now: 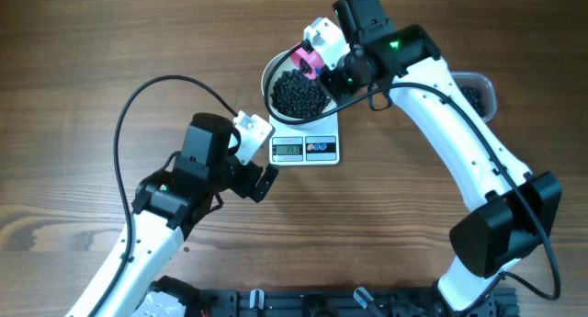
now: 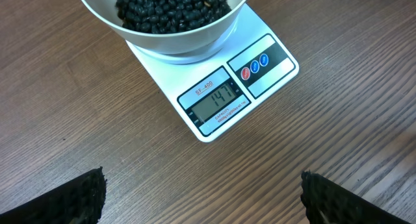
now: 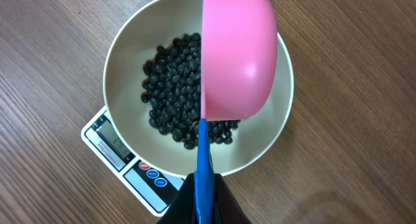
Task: Scoop item into bowl and weigh 150g on scale
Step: 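Tip the scoop slowly to pour beans into the bowl, then move the empty scoop back right over the bean tub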
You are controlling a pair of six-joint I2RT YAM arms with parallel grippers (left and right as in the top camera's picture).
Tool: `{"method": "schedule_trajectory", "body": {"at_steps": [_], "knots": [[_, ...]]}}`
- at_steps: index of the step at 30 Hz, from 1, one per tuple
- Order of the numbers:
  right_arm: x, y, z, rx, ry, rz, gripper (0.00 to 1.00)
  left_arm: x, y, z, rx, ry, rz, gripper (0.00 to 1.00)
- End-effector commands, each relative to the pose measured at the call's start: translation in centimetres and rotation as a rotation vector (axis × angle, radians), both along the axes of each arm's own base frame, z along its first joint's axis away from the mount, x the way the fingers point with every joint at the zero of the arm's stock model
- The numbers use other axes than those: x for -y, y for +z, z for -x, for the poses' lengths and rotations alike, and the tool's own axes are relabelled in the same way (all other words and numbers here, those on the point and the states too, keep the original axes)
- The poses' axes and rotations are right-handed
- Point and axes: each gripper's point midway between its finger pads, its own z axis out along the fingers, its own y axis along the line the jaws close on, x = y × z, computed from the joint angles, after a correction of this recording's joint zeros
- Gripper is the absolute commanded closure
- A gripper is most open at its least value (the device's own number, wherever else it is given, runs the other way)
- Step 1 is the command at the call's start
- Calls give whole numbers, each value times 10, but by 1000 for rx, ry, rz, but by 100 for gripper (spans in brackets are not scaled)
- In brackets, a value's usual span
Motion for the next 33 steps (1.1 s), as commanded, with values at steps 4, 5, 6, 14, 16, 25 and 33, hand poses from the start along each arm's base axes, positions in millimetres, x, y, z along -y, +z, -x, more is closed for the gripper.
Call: {"method": "schedule_trajectory", "body": {"at_steps": [4, 5, 6, 14, 16, 25, 33], "knots": [[-11, 20, 3, 16, 18, -68, 96, -1, -2, 0, -4, -5, -4, 0], [-11, 20, 3, 14, 15, -70, 96, -1, -2, 0, -4, -5, -4, 0], [-11, 20, 3, 12, 10, -71, 96, -1, -2, 0, -4, -5, -4, 0], [-13, 23, 5, -36, 5, -157, 96, -1, -2, 0, -4, -5, -4, 0], [-10, 25, 4, -63, -5, -205, 96, -1, -2, 0, -4, -5, -4, 0], [6, 41, 0, -140, -12, -399, 96, -1, -2, 0, -4, -5, -3, 0], [15, 46, -4, -134, -43, -415, 96, -1, -2, 0, -4, -5, -4, 0]]}}
